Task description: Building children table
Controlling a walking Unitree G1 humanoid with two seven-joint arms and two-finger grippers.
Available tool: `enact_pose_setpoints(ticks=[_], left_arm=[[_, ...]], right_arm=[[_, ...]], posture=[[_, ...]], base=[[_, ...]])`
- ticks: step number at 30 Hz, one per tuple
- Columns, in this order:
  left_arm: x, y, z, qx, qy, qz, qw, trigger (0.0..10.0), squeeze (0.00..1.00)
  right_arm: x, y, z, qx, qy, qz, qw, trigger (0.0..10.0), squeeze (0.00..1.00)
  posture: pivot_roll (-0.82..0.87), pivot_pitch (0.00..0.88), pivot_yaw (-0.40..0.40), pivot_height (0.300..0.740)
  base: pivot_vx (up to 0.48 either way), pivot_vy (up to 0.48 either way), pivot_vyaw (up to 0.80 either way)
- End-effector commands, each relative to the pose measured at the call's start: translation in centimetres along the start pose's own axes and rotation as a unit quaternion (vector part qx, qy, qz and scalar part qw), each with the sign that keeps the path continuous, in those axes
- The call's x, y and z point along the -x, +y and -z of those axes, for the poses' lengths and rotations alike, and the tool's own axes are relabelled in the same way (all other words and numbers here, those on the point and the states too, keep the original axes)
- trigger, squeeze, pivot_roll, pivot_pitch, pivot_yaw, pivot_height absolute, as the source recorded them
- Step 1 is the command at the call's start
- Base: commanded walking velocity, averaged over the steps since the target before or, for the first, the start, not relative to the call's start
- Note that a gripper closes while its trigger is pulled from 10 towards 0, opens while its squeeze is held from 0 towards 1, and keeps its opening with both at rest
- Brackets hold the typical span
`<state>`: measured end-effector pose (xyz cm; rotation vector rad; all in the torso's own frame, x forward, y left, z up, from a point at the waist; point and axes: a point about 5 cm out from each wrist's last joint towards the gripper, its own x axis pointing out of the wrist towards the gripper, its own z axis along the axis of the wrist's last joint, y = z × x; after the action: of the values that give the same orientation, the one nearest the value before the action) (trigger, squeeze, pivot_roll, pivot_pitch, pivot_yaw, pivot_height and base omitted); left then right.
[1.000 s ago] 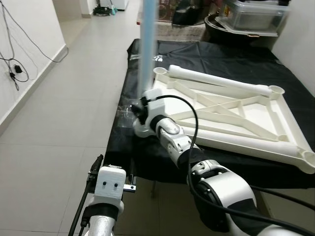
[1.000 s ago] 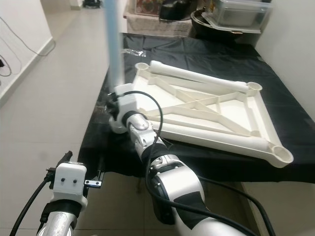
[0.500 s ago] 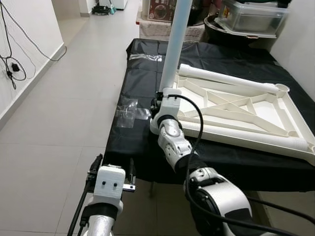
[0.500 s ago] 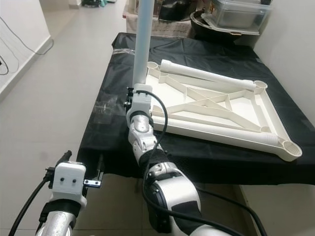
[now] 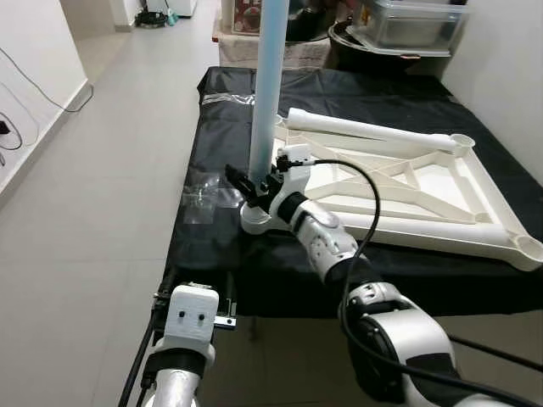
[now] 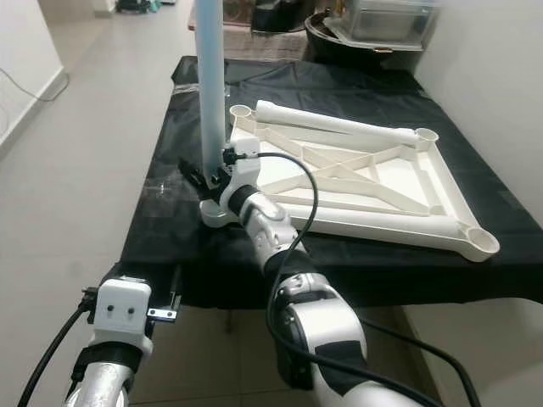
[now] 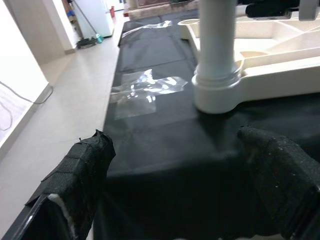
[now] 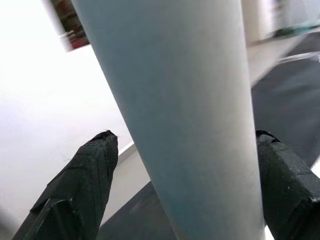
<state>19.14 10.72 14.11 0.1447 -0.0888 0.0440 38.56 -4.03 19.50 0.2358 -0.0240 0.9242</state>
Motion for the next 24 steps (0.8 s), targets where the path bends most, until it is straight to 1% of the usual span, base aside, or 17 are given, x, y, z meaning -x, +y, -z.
enact_pose_setpoints(ticks=[1, 2, 3, 5, 6, 7, 9, 11, 12, 13, 14, 15, 18, 20, 21, 22, 24], left_arm=[[0.2, -0.5, 0.0, 0.013, 0.007, 0.004, 1.0, 10.0, 0.0], [0.2, -0.5, 0.0, 0.013, 0.007, 0.004, 1.0, 10.0, 0.0], [0.3, -0.6, 0.0, 0.013, 0.008, 0.005, 1.0, 10.0, 0.0], [0.4, -0.7, -0.2, 0.013, 0.008, 0.004, 1.0, 10.0, 0.0], [0.4, -0.7, -0.2, 0.013, 0.008, 0.004, 1.0, 10.0, 0.0], [0.6, -0.7, -0.3, 0.014, 0.008, 0.003, 1.0, 10.0, 0.0], [0.6, -0.7, -0.3, 0.014, 0.008, 0.003, 1.0, 10.0, 0.0], [0.7, -0.6, -0.4, 0.015, 0.009, 0.002, 1.0, 10.0, 0.0], [0.7, -0.6, -0.4, 0.015, 0.009, 0.003, 1.0, 10.0, 0.0], [0.8, -0.6, -0.4, 0.016, 0.008, 0.003, 1.0, 10.0, 0.0], [0.8, -0.6, -0.4, 0.016, 0.009, 0.002, 1.0, 10.0, 0.0], [0.8, -0.6, -0.4, 0.016, 0.009, 0.002, 1.0, 10.0, 0.0], [0.8, -0.6, -0.4, 0.017, 0.01, 0.002, 1.0, 10.0, 0.0], [0.8, -0.6, -0.4, 0.017, 0.01, 0.002, 1.0, 10.0, 0.0], [0.8, -0.6, -0.4, 0.017, 0.01, 0.001, 1.0, 10.0, 0.0], [0.7, -0.7, -0.4, 0.018, 0.009, 0.001, 1.0, 10.0, 0.0], [0.7, -0.7, -0.4, 0.018, 0.009, 0.001, 1.0, 10.0, 0.0]], right_arm=[[-0.9, 2.3, 1.3, 0.02, 0.055, -0.115, 0.992, 10.0, 0.0], [-0.9, 2.3, 1.3, 0.02, 0.055, -0.115, 0.992, 10.0, 0.0], [-0.9, 3.0, 1.6, 0.045, 0.082, -0.169, 0.981, 10.0, 0.0], [-0.9, 4.0, 2.1, 0.081, 0.13, -0.249, 0.956, 10.0, 0.0], [-0.9, 4.0, 2.1, 0.081, 0.13, -0.249, 0.956, 10.0, 0.0], [-1.0, 4.5, 2.3, 0.095, 0.148, -0.279, 0.944, 10.0, 0.0], [-1.0, 4.5, 2.3, 0.095, 0.148, -0.279, 0.944, 10.0, 0.0], [-1.3, 4.9, 2.0, 0.091, 0.146, -0.291, 0.941, 10.0, 0.0], [-1.5, 5.1, 1.8, 0.094, 0.138, -0.292, 0.942, 1.9, 0.0], [-1.6, 5.2, 1.6, 0.096, 0.132, -0.292, 0.942, 1.9, 0.0], [-2.0, 5.2, 1.2, 0.106, 0.115, -0.272, 0.949, 0.0, 0.0], [-2.0, 5.2, 1.2, 0.106, 0.115, -0.272, 0.949, 0.0, 0.0], [-2.5, 4.6, 0.6, 0.113, 0.087, -0.204, 0.969, 0.0, 0.0], [-2.5, 4.6, 0.6, 0.113, 0.087, -0.204, 0.969, 0.0, 0.0], [-2.5, 4.4, 0.4, 0.116, 0.083, -0.185, 0.972, 0.0, 0.0], [-2.7, 3.6, 0.1, 0.113, 0.069, -0.118, 0.984, 0.0, 0.0], [-2.7, 3.6, 0.1, 0.113, 0.069, -0.118, 0.984, 0.0, 0.0]], posture=[[0.14, 0.099, -0.077, 0.74], [0.14, 0.099, -0.077, 0.74], [0.15, 0.099, -0.079, 0.74], [0.17, 0.11, -0.086, 0.74], [0.17, 0.11, -0.086, 0.74], [0.17, 0.116, -0.087, 0.74], [0.17, 0.116, -0.087, 0.74], [0.17, 0.125, -0.083, 0.74], [0.17, 0.125, -0.083, 0.74], [0.17, 0.128, -0.085, 0.74], [0.17, 0.128, -0.085, 0.74], [0.17, 0.128, -0.085, 0.74], [0.17, 0.128, -0.085, 0.74], [0.17, 0.128, -0.085, 0.74], [0.17, 0.128, -0.085, 0.74], [0.15, 0.127, -0.087, 0.74], [0.15, 0.127, -0.087, 0.74]], base=[[0.0, 0.0, 0.0], [0.0, 0.0, 0.0], [0.0, 0.0, 0.0], [0.0, 0.0, 0.0], [0.0, 0.0, 0.0], [0.0, 0.0, 0.0], [0.0, 0.0, 0.0], [0.0, 0.0, 0.0], [0.0, 0.0, 0.0], [0.0, 0.0, 0.0], [0.0, 0.0, 0.0], [0.0, 0.0, 0.0], [0.0, 0.0, 0.0], [0.0, 0.0, 0.0], [0.0, 0.0, 0.0], [0.0, 0.0, 0.0], [0.0, 0.0, 0.0]])
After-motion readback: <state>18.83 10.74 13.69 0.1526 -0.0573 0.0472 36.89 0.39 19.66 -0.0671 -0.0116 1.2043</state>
